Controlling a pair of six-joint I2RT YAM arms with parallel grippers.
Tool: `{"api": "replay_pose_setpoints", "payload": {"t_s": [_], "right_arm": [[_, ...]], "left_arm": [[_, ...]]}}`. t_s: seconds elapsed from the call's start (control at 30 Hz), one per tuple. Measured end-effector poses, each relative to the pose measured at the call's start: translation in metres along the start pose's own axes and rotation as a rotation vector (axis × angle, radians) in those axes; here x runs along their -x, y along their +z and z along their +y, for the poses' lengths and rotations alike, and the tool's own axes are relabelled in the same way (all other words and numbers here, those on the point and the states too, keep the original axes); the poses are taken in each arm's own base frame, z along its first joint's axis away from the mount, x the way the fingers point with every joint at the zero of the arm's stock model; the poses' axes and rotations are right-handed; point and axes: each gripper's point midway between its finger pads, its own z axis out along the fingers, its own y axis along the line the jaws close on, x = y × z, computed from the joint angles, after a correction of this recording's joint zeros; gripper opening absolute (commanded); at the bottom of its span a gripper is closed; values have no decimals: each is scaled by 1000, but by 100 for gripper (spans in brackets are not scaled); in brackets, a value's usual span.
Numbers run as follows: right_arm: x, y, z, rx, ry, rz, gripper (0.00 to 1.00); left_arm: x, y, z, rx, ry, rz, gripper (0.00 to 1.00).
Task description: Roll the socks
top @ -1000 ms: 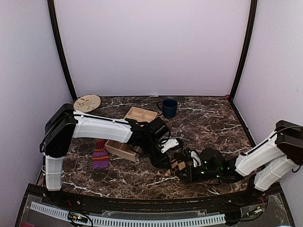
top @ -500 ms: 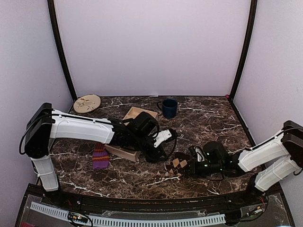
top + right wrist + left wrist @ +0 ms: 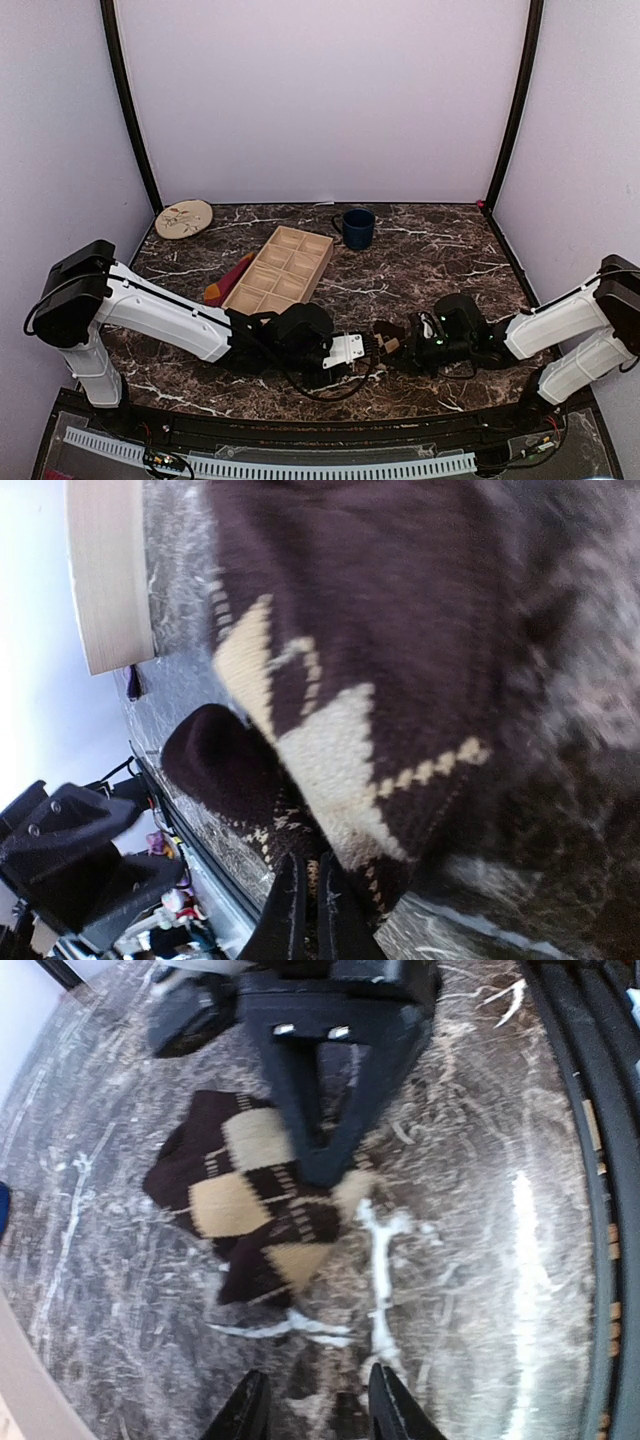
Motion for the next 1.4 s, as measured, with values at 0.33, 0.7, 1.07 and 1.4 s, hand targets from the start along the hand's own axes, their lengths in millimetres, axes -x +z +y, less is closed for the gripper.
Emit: {"api": "replay_pose_setpoints", "payload": {"t_s": [0.33, 0.7, 1.07, 1.4], "right_arm": [[-11, -4, -12, 15, 143, 37, 0], [-11, -7, 0, 65, 219, 44, 0], [-15, -8, 2, 80, 236, 68, 0], [-16, -7, 2, 93, 241, 92, 0]], "left_arm": [[21, 3, 25, 154, 127, -133, 37], [25, 4, 3, 111, 275, -197, 32], [7, 29, -20, 63, 353, -144, 36], [9, 46, -5, 160, 374, -121, 37]]}}
